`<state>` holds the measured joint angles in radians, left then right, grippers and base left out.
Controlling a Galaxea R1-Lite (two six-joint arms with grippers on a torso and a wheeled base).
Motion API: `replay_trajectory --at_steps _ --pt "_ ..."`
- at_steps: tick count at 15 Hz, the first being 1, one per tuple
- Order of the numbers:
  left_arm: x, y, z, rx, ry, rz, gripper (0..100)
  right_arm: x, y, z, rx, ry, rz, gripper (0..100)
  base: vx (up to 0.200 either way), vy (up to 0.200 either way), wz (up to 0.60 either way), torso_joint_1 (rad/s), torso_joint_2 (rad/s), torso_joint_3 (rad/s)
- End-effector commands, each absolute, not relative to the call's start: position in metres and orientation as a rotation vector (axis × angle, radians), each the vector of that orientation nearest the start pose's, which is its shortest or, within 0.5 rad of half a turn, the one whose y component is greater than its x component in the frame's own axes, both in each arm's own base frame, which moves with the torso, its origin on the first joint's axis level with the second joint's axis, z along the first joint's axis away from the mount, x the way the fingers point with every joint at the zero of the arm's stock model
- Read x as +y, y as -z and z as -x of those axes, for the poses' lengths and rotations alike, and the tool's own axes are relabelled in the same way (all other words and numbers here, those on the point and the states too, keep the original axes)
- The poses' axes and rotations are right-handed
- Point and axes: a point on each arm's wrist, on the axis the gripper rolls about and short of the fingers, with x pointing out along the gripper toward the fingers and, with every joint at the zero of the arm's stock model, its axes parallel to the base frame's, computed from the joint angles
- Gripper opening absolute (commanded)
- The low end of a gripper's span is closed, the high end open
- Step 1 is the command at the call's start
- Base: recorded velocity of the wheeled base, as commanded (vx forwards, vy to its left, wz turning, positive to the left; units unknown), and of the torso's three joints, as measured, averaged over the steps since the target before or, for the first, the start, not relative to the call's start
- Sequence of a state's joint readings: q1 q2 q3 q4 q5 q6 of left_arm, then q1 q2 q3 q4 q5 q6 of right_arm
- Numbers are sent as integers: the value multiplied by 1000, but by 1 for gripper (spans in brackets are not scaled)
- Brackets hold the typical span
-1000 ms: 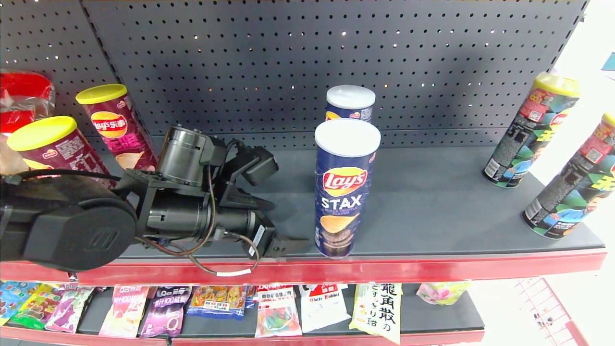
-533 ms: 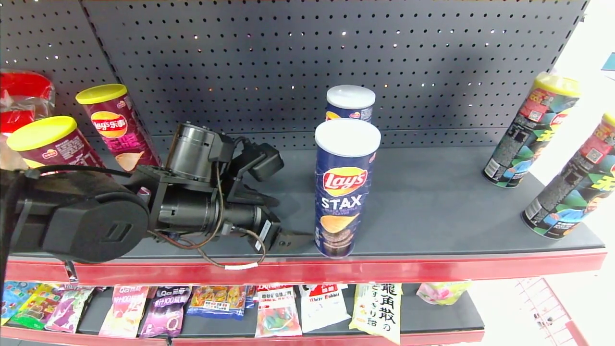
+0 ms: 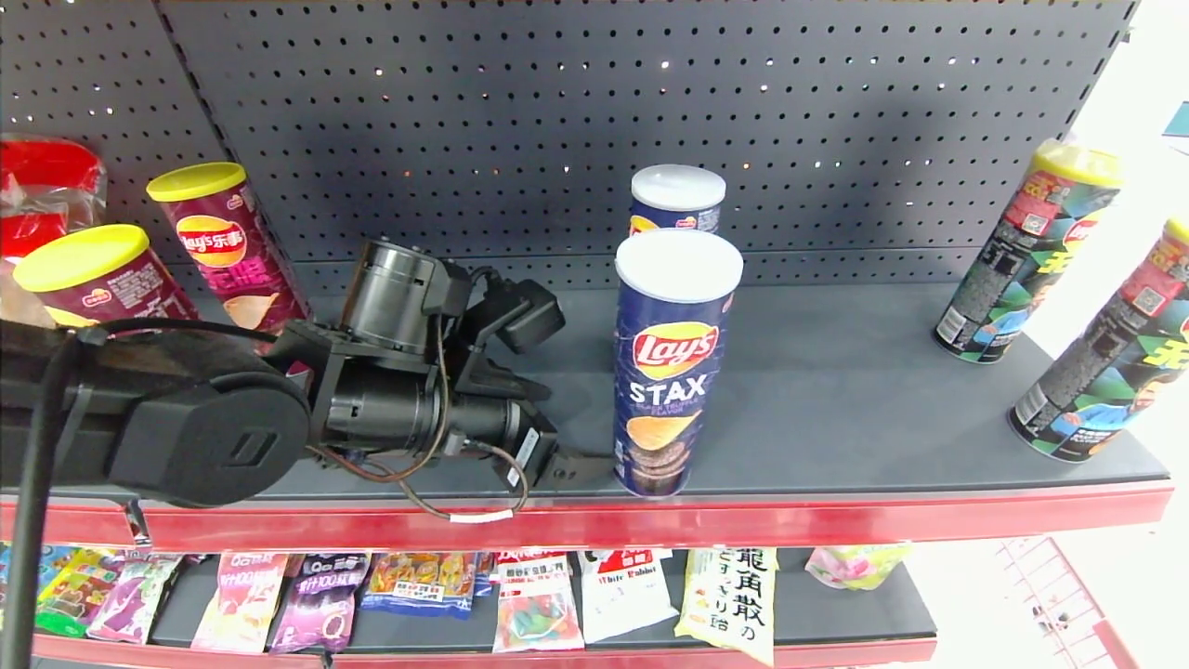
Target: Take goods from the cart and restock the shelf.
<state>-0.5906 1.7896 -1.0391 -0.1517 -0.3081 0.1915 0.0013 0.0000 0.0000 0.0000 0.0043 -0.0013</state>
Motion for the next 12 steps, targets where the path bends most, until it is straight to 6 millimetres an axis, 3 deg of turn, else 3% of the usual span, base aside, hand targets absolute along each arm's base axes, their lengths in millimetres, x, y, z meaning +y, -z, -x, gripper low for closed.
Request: replay_trajectory --at_steps 1,7,10,12 --pt "-189 -171 -269 531 928 -261 100 0 -75 23 0 -6 2 100 0 0 0 0 0 0" --pt "-179 -173 -266 532 901 -256 100 0 -75 23 0 -6 5 100 0 0 0 0 0 0" --pt "-155 -190 -247 493 868 -237 100 0 -75 23 0 -6 5 100 0 0 0 0 0 0" --pt "-125 -206 -214 444 827 -208 100 0 -75 23 0 -6 3 100 0 0 0 0 0 0"
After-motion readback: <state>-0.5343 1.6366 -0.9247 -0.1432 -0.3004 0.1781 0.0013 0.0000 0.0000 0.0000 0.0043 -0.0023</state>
